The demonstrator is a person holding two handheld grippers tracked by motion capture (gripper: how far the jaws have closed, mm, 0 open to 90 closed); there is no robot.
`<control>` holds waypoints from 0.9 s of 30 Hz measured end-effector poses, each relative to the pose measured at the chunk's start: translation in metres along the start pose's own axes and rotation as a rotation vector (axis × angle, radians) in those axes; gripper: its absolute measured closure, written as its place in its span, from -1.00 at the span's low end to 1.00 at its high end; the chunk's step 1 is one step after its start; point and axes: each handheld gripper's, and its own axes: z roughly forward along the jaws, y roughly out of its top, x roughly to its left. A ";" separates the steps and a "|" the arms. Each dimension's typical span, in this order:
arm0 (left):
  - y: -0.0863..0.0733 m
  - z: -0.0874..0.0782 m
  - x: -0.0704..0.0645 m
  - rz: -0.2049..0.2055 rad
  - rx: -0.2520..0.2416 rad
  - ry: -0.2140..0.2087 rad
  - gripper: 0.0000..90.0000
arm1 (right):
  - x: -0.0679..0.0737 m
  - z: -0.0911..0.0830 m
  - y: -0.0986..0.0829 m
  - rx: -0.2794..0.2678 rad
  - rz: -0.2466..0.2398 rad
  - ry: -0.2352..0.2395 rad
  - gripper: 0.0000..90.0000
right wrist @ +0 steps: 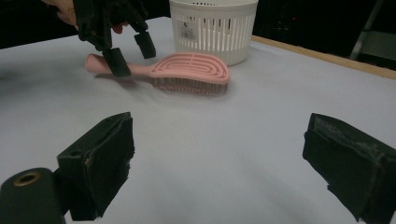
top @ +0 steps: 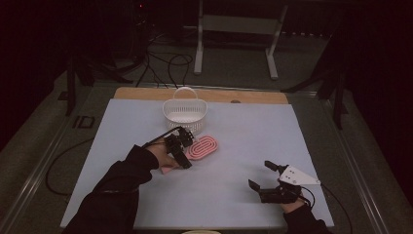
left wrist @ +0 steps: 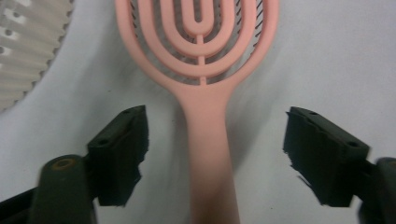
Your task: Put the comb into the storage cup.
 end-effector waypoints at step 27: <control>0.014 0.013 0.004 -0.041 0.108 -0.010 0.27 | -0.001 0.000 0.000 -0.002 0.002 0.001 -0.81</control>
